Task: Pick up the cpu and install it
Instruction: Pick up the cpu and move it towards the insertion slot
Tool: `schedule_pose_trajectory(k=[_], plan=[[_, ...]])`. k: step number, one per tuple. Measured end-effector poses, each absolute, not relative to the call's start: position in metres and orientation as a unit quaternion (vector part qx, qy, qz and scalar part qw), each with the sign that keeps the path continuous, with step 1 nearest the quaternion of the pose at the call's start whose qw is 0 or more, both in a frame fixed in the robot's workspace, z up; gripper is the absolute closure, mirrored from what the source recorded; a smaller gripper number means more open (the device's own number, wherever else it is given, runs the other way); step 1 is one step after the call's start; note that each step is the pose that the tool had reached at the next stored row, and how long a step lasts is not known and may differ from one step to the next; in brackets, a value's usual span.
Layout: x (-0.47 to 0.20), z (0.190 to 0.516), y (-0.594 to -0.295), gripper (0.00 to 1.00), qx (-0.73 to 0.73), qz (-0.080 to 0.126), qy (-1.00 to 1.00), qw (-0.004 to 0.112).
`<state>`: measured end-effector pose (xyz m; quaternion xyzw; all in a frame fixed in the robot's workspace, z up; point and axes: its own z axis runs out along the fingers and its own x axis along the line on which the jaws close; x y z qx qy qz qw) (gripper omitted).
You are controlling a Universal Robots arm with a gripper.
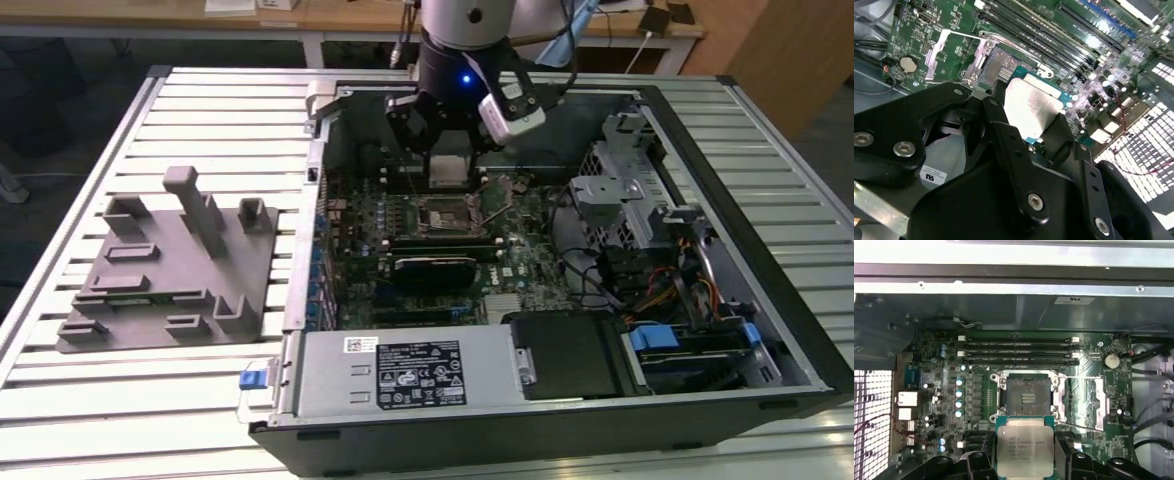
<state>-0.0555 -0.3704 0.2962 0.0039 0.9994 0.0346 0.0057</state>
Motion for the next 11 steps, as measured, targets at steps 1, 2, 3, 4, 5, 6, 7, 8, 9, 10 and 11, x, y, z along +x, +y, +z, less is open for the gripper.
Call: schedule_pose_trajectory(k=[1,2,3,4,5,6,7,8,9,10,11], plan=[[-0.055,0.294,-0.369,0.46,0.004,0.035,0.999,0.006],[-0.055,0.293,-0.368,0.46,0.004,0.034,0.999,0.006],[-0.055,0.291,-0.367,0.46,0.004,0.034,0.999,0.006],[-0.055,0.290,-0.366,0.46,0.004,0.034,0.999,0.006],[-0.055,0.288,-0.364,0.46,0.004,0.034,0.999,0.006],[-0.055,0.287,-0.363,0.46,0.003,0.034,0.999,0.006],[-0.054,0.285,-0.362,0.46,0.003,0.034,0.999,0.006],[-0.054,0.284,-0.361,0.46,0.003,0.034,0.999,0.006],[-0.054,0.283,-0.359,0.46,0.003,0.034,0.999,0.006],[-0.053,0.281,-0.358,0.46,0.003,0.034,0.999,0.006],[-0.053,0.280,-0.357,0.46,0.002,0.034,0.999,0.006]])
